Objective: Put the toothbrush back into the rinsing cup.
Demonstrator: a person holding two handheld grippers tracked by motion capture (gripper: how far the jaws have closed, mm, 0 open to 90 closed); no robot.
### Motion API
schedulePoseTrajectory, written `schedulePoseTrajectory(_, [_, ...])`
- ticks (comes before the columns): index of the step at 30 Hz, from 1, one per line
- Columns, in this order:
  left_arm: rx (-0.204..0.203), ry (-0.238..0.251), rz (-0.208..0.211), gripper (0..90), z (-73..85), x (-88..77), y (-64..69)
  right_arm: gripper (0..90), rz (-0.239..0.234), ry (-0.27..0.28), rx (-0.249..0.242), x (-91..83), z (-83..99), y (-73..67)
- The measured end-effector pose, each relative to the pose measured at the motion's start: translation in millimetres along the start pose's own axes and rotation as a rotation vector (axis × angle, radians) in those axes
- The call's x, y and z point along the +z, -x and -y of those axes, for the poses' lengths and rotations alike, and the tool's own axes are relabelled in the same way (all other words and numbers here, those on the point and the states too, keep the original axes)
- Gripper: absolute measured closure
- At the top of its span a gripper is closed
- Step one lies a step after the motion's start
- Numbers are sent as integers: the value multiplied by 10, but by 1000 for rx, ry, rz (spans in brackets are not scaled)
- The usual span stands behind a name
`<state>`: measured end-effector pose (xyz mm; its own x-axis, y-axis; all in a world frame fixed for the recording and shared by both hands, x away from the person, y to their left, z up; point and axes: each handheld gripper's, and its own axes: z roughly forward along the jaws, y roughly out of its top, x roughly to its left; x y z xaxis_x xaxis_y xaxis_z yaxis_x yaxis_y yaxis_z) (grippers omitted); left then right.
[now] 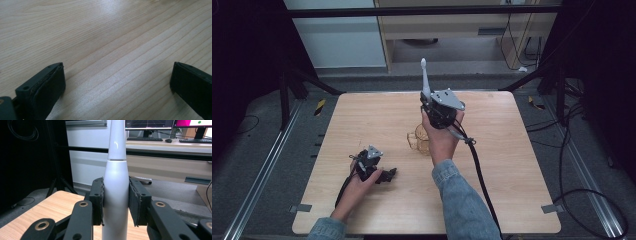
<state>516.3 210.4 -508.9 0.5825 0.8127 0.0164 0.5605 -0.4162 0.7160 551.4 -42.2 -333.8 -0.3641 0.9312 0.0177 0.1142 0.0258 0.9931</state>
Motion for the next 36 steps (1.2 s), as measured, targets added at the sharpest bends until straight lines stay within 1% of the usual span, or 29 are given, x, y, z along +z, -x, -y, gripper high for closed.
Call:
schedulePoseTrajectory(5, [3,-2,2,0,0,-1,-2,671,17,7,-7,-23,51,-6])
schedulePoseTrajectory(7, [6,-5,2,0,-1,-2,-3,671,14,7,3,-19,81,-4])
schedulePoseTrajectory(12, [1,-4,2,0,0,-2,-1,671,9,2,10,-4,149,-1])
schedulePoseTrajectory(18, [4,-6,2,0,0,-4,-2,671,-1,-8,3,57,220,-18])
schedulePoseTrajectory(22, [6,-8,2,0,0,-5,-4,671,-7,-21,8,112,270,0])
schedulePoseTrajectory(25, [6,-8,2,0,-1,-5,-4,670,-20,-38,19,152,321,15])
schedulePoseTrajectory(28, [6,-8,2,0,0,-5,-4,670,-29,-56,16,195,365,21])
schedulePoseTrajectory(32, [6,-8,2,0,-1,-5,-4,670,-32,-63,8,209,405,20])
schedulePoseTrajectory(36, [6,-8,2,0,-1,-5,-4,670,-35,-92,24,242,477,47])
